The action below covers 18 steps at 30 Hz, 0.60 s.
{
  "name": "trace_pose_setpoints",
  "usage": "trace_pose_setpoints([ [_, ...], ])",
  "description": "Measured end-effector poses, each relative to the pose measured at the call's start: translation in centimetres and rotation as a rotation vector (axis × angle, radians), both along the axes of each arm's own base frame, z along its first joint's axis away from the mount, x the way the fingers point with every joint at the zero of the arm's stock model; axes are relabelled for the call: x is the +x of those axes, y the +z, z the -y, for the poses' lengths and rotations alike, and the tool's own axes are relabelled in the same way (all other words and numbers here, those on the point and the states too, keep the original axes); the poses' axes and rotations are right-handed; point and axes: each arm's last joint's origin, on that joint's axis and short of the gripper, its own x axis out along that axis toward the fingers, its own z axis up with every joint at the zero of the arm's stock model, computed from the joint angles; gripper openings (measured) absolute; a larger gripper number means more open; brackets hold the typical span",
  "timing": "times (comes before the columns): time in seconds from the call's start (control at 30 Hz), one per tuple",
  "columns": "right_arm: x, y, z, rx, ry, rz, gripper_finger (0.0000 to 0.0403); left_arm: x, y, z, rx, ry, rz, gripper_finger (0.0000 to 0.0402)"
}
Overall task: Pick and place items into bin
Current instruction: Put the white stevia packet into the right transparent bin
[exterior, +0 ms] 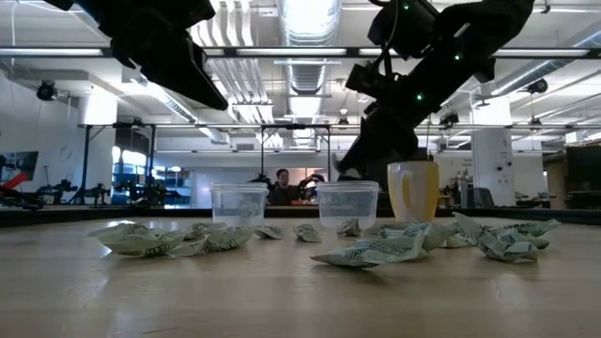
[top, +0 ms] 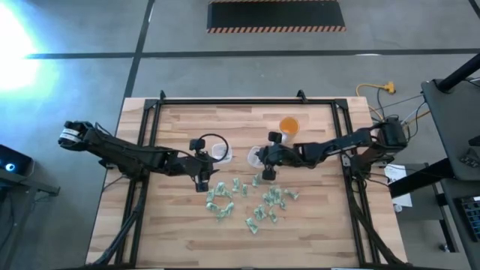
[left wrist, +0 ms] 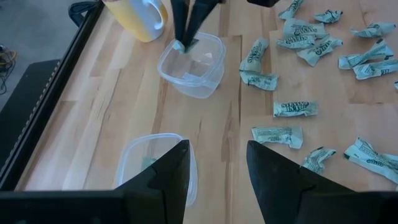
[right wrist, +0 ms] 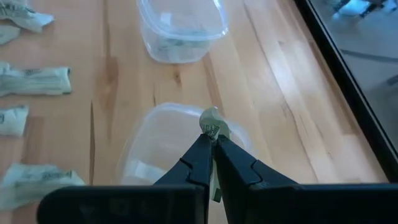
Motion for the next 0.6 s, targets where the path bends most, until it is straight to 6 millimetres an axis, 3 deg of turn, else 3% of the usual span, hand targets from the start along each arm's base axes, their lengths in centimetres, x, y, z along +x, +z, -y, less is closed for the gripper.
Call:
trace_pose_setpoints([
  [0.4,-0.36,0.32,-0.04,-0.015,0.020,-0.030,0.0016,0.02,0.02,0.01,-0.001,0.000,0.003,0.0143],
  [0.6,-0.48,0.19,-0.04,-0.004,0.011,-0.040,0.0063,0.02,0.02,0.01,-0.001,0.000,0.003,0.0143],
])
